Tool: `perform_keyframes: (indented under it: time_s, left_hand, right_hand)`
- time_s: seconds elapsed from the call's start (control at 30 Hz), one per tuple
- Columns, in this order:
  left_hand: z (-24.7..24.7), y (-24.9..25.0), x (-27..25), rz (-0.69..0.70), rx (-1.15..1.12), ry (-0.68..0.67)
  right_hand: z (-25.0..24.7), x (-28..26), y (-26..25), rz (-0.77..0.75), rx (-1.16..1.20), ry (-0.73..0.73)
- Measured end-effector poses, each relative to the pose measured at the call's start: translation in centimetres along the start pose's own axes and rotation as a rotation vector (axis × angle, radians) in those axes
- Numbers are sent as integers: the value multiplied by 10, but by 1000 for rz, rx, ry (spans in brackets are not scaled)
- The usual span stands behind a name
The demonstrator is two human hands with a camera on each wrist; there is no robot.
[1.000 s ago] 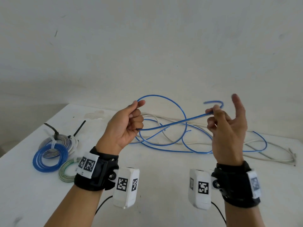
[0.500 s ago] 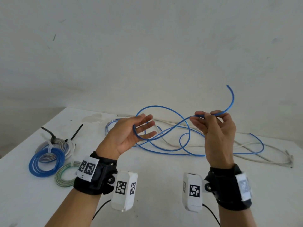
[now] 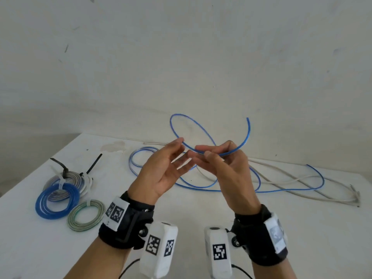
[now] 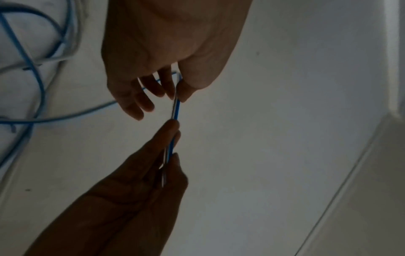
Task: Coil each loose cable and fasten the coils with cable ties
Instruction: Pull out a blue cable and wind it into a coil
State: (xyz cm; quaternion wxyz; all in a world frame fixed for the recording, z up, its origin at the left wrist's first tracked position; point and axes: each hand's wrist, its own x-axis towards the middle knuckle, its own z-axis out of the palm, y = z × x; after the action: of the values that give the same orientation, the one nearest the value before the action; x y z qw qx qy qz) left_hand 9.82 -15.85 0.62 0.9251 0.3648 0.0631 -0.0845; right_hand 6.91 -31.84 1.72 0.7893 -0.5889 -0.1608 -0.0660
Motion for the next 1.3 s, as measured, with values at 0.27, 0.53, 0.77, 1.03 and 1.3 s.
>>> perform_keyframes:
  time_s: [0.27,0.53,0.77,1.03,1.3]
  left_hand:
    - [2,13,0,214,-108,-1]
    - [4,8,-5,395,343,32]
    - [0,4,-13,409,691,-133]
    - [-2,6,-16,339,892,-245]
    - [-9,18,-17,389,1079,-214]
  right_hand:
    - [-10,9,2,-25,179,309]
    - [-9,8,14,-197,-501,122]
    - [-18,9,15,-247,-704,82]
    - [-12,9,23,-286,-708,67]
    - [-4,4,27,-371,-1025,88]
